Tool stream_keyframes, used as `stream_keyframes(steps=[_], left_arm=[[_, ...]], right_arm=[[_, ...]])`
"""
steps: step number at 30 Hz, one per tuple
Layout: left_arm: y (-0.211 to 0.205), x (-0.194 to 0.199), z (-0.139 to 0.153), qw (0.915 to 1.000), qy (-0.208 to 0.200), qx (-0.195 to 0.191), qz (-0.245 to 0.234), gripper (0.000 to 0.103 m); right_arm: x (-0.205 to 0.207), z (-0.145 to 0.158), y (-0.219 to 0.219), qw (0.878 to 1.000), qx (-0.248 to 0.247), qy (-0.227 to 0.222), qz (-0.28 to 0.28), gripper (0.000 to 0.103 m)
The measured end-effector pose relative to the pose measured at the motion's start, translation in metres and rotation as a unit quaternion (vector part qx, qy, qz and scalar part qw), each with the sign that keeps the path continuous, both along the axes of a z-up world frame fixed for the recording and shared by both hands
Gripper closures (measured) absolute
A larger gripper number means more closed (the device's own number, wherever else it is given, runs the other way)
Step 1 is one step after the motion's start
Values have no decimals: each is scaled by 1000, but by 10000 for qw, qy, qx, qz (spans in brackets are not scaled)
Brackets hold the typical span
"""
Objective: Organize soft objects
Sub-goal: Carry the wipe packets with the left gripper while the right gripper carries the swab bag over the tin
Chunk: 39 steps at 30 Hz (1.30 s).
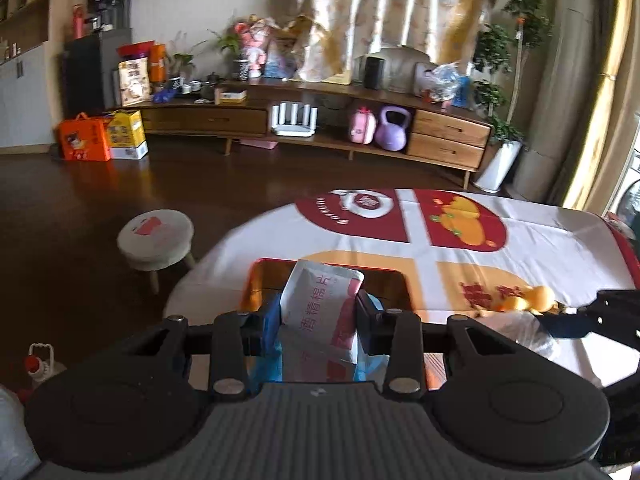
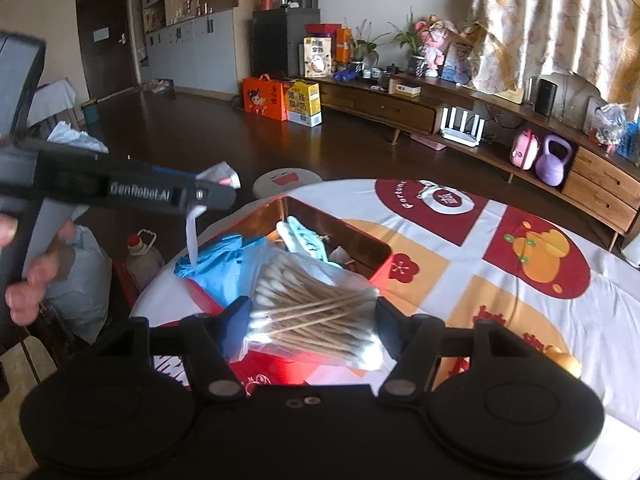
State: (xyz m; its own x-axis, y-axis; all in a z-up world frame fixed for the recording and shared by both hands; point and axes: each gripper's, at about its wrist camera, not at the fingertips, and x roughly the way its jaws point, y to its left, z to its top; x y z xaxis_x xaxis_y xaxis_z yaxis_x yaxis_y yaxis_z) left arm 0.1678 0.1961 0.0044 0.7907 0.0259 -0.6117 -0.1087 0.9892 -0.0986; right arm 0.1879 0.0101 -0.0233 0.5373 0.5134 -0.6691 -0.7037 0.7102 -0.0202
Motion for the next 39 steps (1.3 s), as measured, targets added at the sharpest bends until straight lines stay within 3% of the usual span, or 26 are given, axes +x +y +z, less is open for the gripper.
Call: stream_keyframes(steps=[9, 21, 39], left_arm=[[27, 31, -20, 9995, 212, 85, 211, 65], [17, 69, -51, 9986, 477, 201, 42, 65], [13, 100, -91, 9948, 1001, 133, -146, 64]], right_arm=[[15, -22, 32, 9996, -258, 50, 50, 38], [30, -48, 58, 9986, -502, 48, 160, 38], [37, -63, 67, 9978, -636, 29, 158, 37]])
